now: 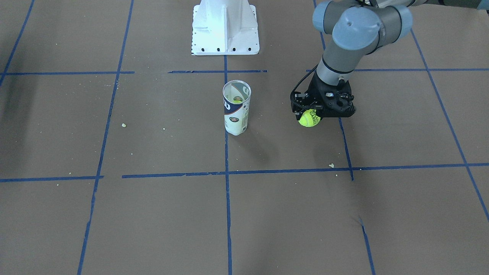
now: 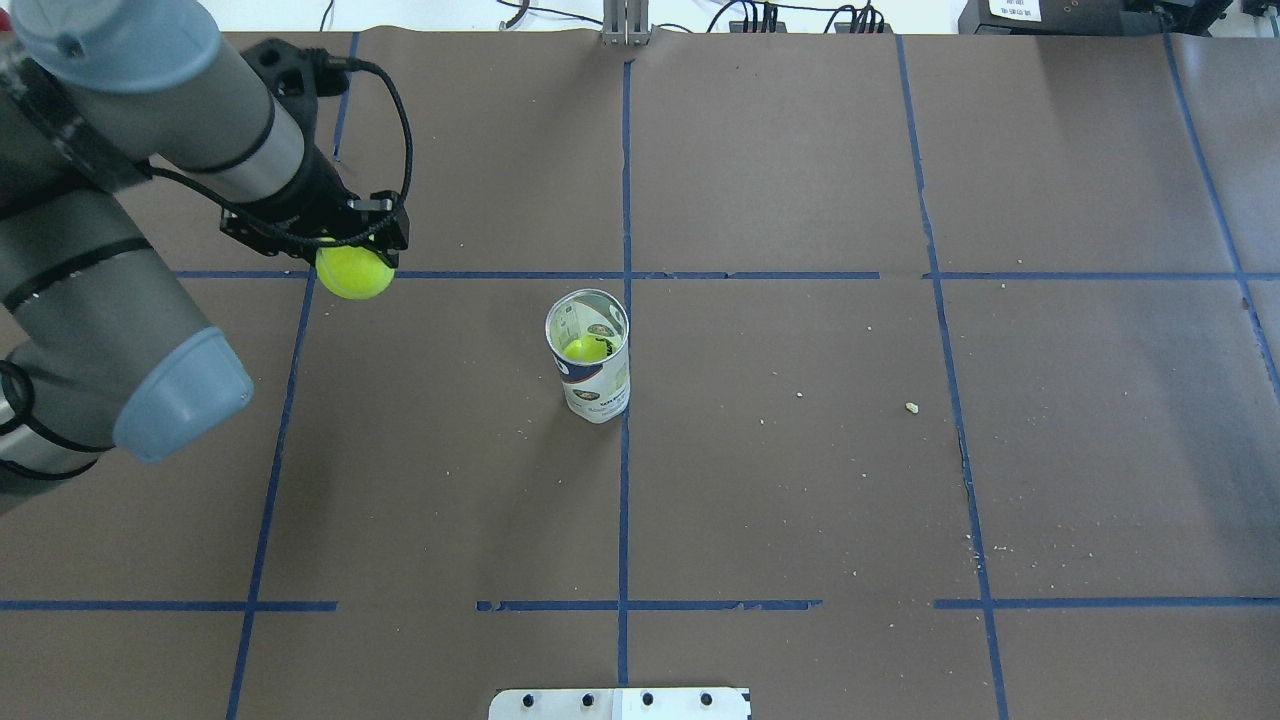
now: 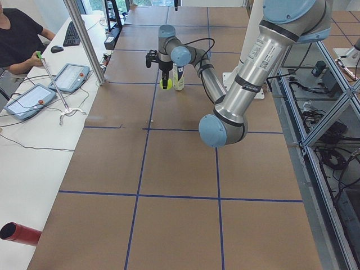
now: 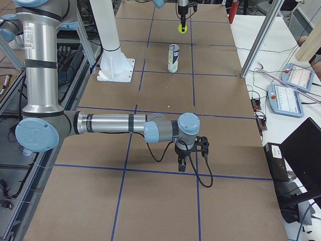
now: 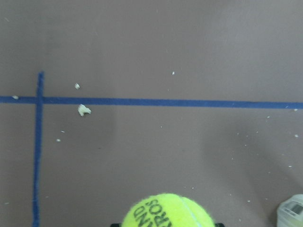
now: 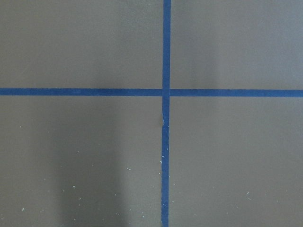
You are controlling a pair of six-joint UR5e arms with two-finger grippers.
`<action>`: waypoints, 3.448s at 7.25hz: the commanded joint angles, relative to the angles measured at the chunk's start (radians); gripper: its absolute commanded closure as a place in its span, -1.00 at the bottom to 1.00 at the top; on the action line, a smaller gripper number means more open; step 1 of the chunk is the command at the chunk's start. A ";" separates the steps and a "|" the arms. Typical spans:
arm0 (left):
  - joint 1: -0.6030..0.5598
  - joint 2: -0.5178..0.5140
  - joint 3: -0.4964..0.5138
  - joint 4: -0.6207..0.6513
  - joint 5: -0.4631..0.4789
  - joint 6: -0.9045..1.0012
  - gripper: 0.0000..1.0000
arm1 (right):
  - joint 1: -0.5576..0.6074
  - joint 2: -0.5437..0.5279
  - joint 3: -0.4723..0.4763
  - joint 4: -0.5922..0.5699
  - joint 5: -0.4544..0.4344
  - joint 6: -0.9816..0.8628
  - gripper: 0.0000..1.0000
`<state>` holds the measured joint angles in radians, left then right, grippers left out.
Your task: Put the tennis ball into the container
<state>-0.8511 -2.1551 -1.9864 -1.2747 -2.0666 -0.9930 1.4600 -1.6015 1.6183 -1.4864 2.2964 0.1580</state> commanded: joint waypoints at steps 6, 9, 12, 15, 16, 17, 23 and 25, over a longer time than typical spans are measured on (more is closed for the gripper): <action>0.136 -0.424 0.240 0.162 -0.121 -0.289 1.00 | 0.000 0.000 0.000 0.000 0.000 0.000 -1.00; 0.153 -0.401 0.273 0.097 -0.121 -0.297 1.00 | 0.000 0.000 0.000 0.000 0.000 0.000 -1.00; 0.159 -0.374 0.265 0.090 -0.119 -0.291 1.00 | 0.000 0.000 0.000 0.000 0.000 0.000 -1.00; 0.158 -0.361 0.256 0.064 -0.119 -0.285 -1.00 | 0.000 0.000 0.000 0.000 0.000 0.000 -1.00; 0.156 -0.358 0.221 0.066 -0.118 -0.285 -1.00 | 0.000 0.000 0.000 0.000 0.000 0.000 -1.00; 0.156 -0.301 0.134 0.066 -0.116 -0.285 -1.00 | 0.000 0.000 0.000 0.000 0.000 0.000 -1.00; -0.190 0.080 0.037 -0.075 -0.067 0.244 -1.00 | 0.000 0.000 0.000 0.000 0.000 0.000 -1.00; -0.374 0.283 0.047 -0.106 -0.170 0.609 -1.00 | 0.000 0.000 0.000 0.000 0.000 0.000 -1.00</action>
<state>-1.1113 -1.9921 -1.9488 -1.3622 -2.1766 -0.6055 1.4604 -1.6015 1.6184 -1.4864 2.2964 0.1580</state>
